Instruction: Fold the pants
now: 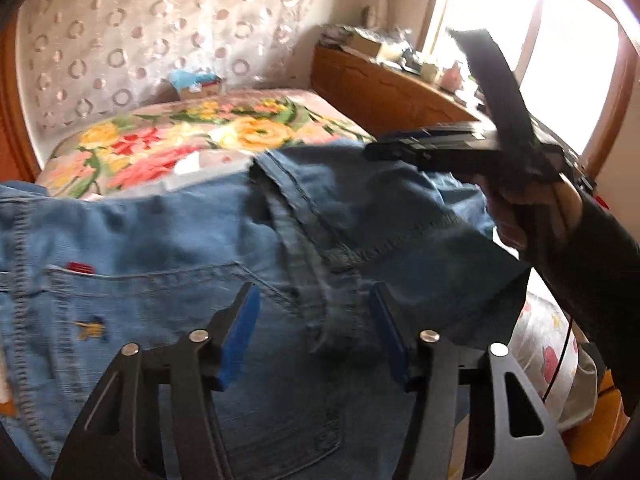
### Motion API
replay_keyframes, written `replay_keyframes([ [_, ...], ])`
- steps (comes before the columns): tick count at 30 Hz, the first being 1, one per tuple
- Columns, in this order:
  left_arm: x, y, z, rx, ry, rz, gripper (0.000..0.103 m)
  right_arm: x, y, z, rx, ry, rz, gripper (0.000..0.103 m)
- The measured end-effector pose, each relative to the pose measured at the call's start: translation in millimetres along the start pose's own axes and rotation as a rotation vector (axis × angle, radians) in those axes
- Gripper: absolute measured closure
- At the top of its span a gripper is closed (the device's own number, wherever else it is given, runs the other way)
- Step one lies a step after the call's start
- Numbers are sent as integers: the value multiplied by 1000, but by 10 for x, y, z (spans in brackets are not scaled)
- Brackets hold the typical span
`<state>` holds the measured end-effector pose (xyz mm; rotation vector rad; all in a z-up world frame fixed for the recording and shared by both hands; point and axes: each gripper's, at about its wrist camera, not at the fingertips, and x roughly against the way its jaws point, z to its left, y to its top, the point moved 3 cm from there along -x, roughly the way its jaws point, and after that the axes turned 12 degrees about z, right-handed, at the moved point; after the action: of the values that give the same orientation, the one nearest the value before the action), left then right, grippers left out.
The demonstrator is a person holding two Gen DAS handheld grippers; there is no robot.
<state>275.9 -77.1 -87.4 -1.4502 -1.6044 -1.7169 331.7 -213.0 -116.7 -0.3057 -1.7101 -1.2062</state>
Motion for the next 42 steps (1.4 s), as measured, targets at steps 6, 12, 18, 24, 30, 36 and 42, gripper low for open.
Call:
replay_keyframes([
  [6,-203,-46,-121,-22,-17,53,60,-207,168,-1,18,-3,39,70],
  [12,-159,-100,-181,-40,-14,40,85,-159,126,-26,17,14,22,97],
  [18,304,-190,-194,-38,0,-69,90,236,143,110,11,45,-122,98],
  [24,980,-341,1,-1,48,-191,90,600,285,528,59,89,-237,98],
  [30,1542,-509,320,46,154,-278,90,746,504,1068,124,124,-321,98],
  [36,1911,-688,668,98,242,-332,90,752,639,1442,179,186,-377,98],
  [42,1942,-905,959,166,286,-324,90,467,724,1542,221,229,-368,98],
])
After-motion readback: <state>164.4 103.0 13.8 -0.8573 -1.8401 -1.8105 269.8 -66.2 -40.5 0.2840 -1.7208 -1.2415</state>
